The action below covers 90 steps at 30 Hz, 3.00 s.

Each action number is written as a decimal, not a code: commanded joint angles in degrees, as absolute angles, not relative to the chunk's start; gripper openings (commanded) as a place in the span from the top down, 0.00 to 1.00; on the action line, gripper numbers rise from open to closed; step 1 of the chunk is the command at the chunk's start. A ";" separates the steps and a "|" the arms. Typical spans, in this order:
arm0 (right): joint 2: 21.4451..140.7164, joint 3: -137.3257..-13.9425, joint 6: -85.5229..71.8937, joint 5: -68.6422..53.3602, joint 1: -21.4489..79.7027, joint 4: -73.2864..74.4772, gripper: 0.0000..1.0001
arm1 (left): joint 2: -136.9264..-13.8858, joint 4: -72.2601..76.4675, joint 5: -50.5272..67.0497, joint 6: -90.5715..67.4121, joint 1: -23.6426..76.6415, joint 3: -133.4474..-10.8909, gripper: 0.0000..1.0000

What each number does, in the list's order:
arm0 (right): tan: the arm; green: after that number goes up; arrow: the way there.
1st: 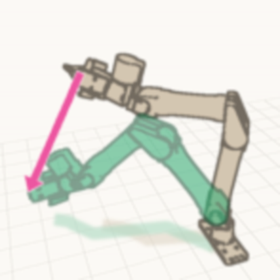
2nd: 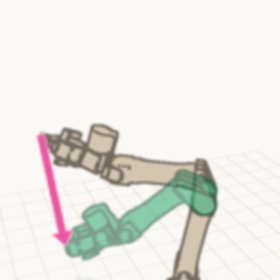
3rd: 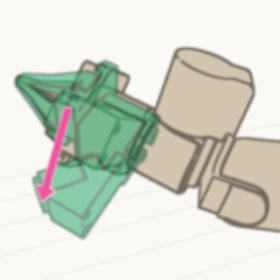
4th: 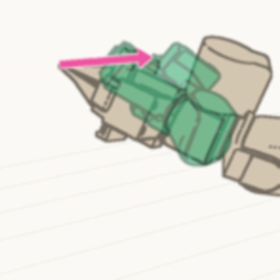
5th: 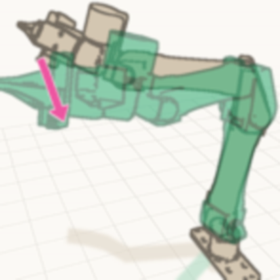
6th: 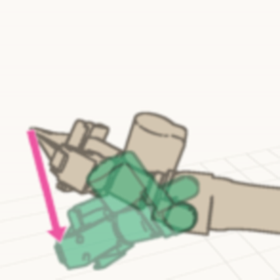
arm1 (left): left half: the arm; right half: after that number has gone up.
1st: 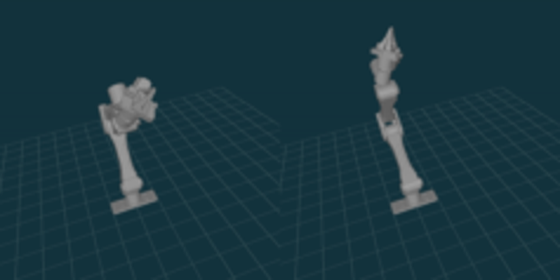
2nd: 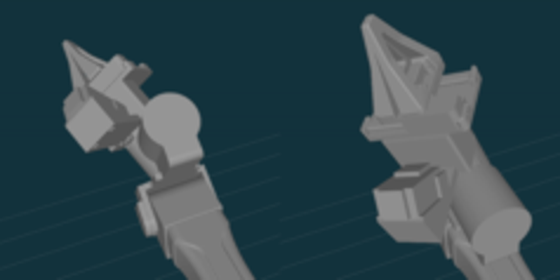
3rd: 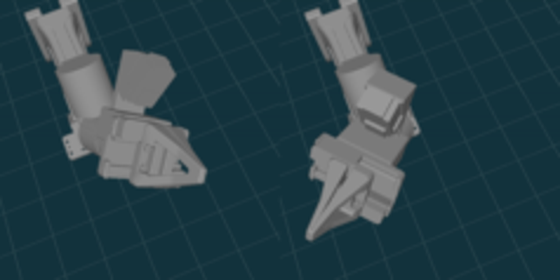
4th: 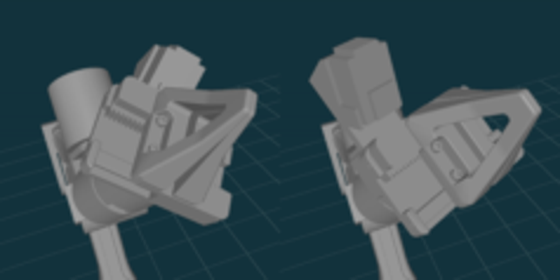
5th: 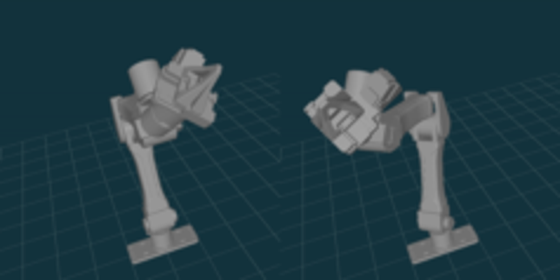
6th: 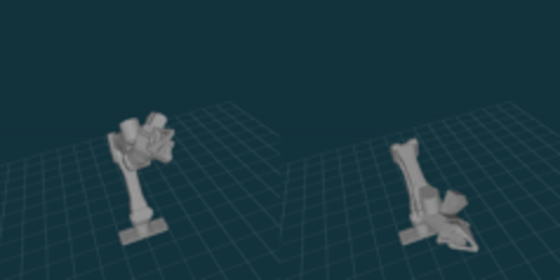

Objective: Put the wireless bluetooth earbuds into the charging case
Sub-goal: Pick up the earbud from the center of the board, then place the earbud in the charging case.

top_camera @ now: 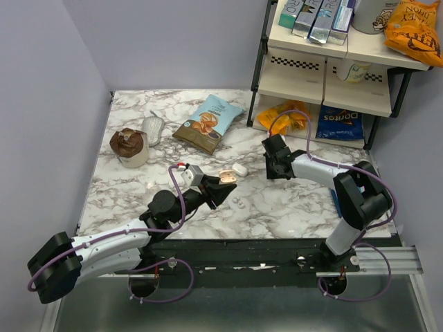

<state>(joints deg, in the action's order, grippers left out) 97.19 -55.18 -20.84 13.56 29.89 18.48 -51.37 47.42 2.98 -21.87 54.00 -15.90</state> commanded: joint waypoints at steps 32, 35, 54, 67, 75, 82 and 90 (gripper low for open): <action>97.12 -54.05 -18.90 9.75 28.92 19.51 0.56 | -51.94 47.11 1.58 -19.60 56.07 -17.23 1.00; 97.65 -54.32 -18.98 9.49 29.00 19.60 0.63 | -52.12 47.37 1.58 -19.51 56.16 -17.14 1.00; 88.34 -53.88 -27.94 8.88 28.92 20.22 0.99 | -52.65 48.16 0.88 -19.42 56.25 -17.14 1.00; 55.92 -42.46 -27.17 -2.36 31.19 3.70 0.99 | -56.68 58.79 -2.11 -13.72 56.16 -16.43 1.00; 42.55 -42.45 -23.82 1.30 38.75 -2.36 0.99 | -66.35 69.25 -1.59 -7.21 56.07 -22.75 1.00; 40.52 -43.51 -24.96 0.44 41.13 -5.01 0.99 | -73.47 77.25 0.00 -6.42 55.99 -28.65 1.00; 38.24 -39.12 -25.66 -1.67 41.84 -14.22 0.99 | -78.57 85.69 3.51 -6.85 55.99 -29.53 1.00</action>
<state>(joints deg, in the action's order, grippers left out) 40.03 -41.36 -25.10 0.23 41.08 -6.57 -76.82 73.49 0.75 -7.03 55.99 -28.71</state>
